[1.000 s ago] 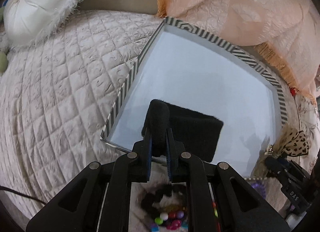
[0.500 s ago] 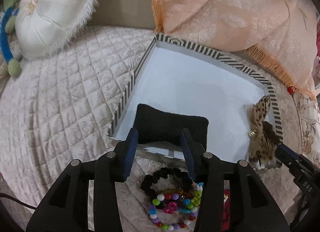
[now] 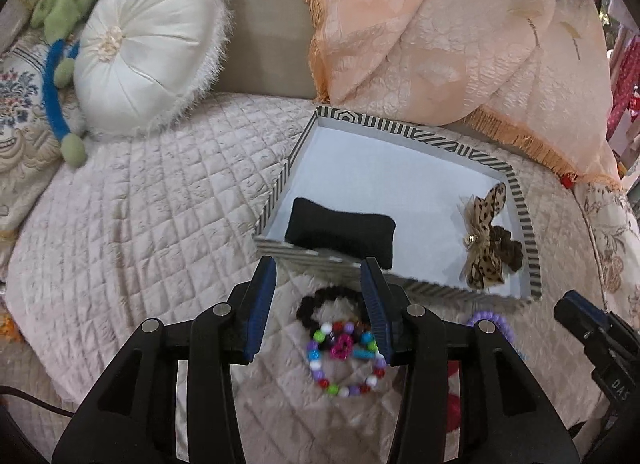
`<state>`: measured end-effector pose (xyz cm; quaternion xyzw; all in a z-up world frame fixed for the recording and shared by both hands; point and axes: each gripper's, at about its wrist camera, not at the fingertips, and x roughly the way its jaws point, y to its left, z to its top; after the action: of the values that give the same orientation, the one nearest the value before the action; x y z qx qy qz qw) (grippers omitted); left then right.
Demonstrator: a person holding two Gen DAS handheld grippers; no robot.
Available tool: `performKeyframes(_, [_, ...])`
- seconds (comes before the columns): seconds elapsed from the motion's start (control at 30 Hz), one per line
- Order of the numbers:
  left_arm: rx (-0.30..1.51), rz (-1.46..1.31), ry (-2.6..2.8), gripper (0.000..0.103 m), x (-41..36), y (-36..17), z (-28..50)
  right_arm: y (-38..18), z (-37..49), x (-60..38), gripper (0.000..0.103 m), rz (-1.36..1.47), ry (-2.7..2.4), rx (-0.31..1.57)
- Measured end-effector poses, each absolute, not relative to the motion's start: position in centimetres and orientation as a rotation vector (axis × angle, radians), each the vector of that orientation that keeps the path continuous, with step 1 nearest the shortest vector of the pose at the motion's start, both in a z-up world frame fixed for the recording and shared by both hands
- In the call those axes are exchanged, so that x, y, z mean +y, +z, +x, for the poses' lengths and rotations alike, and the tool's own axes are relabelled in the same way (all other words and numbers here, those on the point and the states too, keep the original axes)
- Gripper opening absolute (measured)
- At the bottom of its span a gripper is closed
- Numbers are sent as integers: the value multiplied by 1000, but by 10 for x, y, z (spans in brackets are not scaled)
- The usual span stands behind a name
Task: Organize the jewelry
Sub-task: 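Carry the black pad into the tray with the left tool while the right tool places the leopard scrunchie there, then move both open tools back over the pile, right tool toward the red satin bow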
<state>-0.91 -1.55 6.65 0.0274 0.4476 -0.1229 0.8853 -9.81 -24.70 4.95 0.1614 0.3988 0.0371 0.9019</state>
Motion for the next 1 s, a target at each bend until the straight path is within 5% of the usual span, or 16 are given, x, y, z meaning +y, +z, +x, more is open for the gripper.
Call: performKeyframes(1.0, [915,52,-249,43,12,71,-88,56,-160,-214,28,322,67,866])
